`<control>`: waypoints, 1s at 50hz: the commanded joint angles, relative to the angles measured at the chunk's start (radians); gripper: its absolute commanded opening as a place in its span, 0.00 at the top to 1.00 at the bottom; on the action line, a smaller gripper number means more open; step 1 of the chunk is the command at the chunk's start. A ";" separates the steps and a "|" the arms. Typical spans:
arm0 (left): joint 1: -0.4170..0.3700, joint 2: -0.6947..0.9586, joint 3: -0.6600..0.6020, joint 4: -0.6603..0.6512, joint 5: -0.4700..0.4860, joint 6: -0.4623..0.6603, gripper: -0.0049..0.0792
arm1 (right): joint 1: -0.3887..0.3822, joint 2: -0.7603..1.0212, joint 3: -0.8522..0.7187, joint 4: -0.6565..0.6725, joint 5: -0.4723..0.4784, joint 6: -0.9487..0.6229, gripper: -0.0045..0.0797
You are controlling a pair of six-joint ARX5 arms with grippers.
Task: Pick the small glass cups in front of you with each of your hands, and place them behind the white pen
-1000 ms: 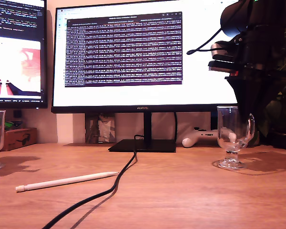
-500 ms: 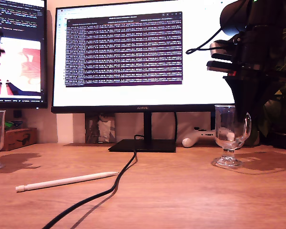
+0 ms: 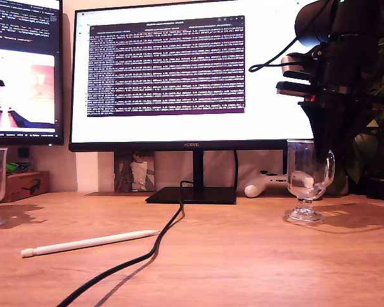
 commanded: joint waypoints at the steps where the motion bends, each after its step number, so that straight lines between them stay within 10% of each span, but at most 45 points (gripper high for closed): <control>1: 0.001 0.034 0.005 -0.001 0.008 -0.003 0.32 | 0.010 0.012 0.013 0.011 -0.002 -0.002 0.96; 19: -0.004 0.084 0.005 0.011 0.013 -0.002 0.33 | 0.010 0.012 0.013 0.022 -0.002 -0.002 0.96; 31: -0.004 0.084 0.005 0.029 0.016 0.006 0.74 | 0.010 0.012 0.013 0.034 -0.002 -0.002 0.96; 50: -0.004 0.084 0.005 0.035 0.037 0.031 0.97 | 0.010 0.012 0.013 0.037 -0.003 -0.002 0.96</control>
